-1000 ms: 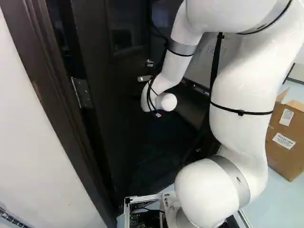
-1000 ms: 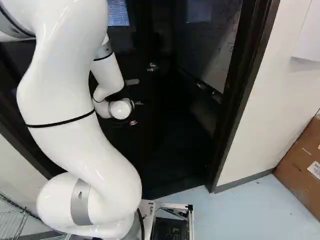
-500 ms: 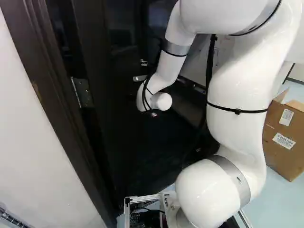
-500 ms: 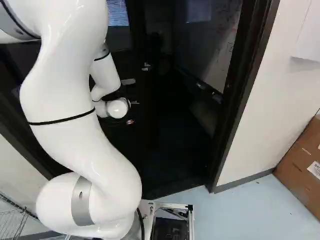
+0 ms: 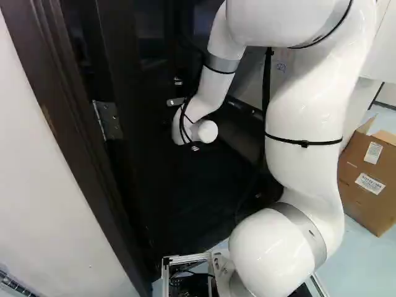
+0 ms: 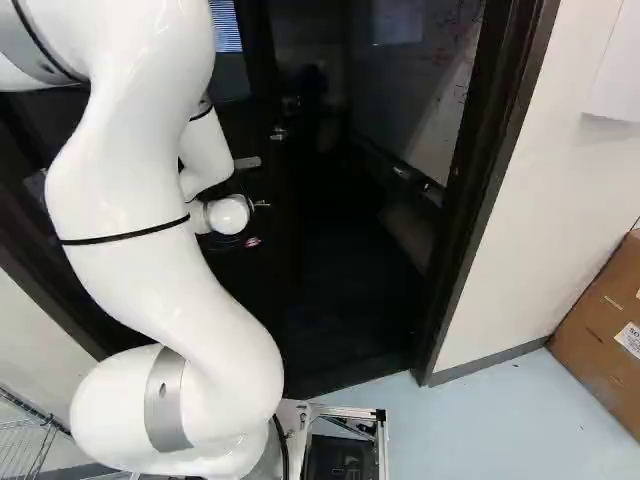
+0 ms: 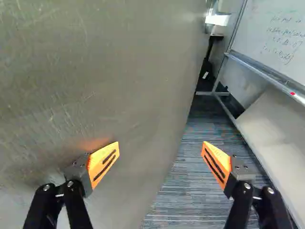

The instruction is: Open the door and move inside

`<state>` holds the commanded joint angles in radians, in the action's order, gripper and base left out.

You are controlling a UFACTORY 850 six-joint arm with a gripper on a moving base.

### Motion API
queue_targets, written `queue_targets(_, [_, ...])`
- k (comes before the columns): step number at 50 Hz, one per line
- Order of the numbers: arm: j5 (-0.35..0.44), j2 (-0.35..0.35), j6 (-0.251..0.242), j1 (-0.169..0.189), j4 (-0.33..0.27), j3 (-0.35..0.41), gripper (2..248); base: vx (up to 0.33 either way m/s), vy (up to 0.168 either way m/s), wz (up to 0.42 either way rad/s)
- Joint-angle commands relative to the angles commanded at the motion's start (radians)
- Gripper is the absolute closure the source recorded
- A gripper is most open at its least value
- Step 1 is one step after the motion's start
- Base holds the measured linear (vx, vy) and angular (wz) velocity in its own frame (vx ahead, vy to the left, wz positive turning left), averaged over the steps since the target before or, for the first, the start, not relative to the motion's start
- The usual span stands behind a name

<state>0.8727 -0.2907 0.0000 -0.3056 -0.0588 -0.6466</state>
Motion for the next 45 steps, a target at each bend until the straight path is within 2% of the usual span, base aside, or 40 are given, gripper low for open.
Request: queue_targets(45, [0.000,-0.071,0.000,-0.084,-0.023,-0.087,3,0.000,0.000,0.000])
